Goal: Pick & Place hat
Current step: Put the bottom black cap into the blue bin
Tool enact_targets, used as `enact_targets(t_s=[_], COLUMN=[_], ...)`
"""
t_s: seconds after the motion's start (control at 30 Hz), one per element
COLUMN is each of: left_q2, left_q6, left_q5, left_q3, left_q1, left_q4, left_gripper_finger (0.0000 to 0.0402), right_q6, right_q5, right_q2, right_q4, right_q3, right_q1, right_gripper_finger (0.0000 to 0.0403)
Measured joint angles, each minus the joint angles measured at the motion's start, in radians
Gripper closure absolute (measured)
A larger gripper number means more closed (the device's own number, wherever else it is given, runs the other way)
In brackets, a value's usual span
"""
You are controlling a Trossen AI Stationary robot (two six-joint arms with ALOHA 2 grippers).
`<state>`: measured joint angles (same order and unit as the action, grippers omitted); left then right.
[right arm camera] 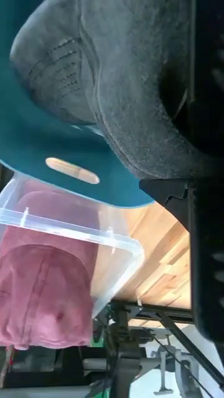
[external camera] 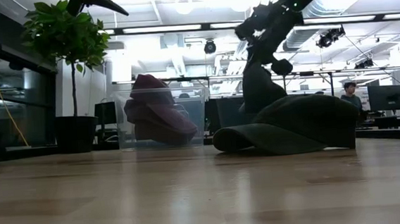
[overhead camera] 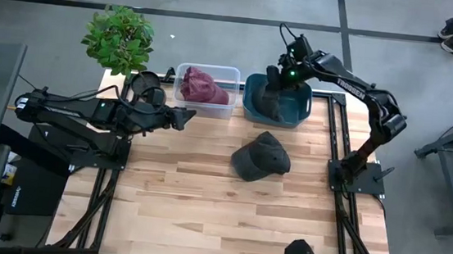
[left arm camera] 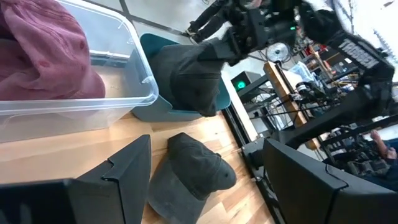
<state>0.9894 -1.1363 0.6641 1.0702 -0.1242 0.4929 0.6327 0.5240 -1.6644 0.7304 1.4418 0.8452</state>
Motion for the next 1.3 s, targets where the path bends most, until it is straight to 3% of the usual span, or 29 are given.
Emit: enact_targets(t_s=[0.2,0.43,0.77,1.3], left_q2=[0.0,0.0,0.0,0.0], left_q6=[0.0,0.0,0.0,-0.001], left_q5=[-0.003,-0.008,-0.023,-0.023], left_q3=[0.0,0.0,0.0,0.0], left_q1=[0.0,0.0,0.0,0.0], left_q4=[-0.004,-0.005,-0.005,-0.004], left_gripper_finger=[0.0136,0.0136,0.0136,0.0136], right_q6=[0.04,0.008,-0.048,-0.13], right_q5=[-0.005,-0.135,-0.187,-0.185], right_q2=[-0.034,-0.039,-0.039,-0.038], right_q4=[-0.085,-0.043,-0.024,-0.006], right_q3=[0.0,0.0,0.0,0.0], right_q1=[0.006,0.008,0.033,0.073], right_gripper_finger=[0.0403,0.0403,0.0384,0.0235])
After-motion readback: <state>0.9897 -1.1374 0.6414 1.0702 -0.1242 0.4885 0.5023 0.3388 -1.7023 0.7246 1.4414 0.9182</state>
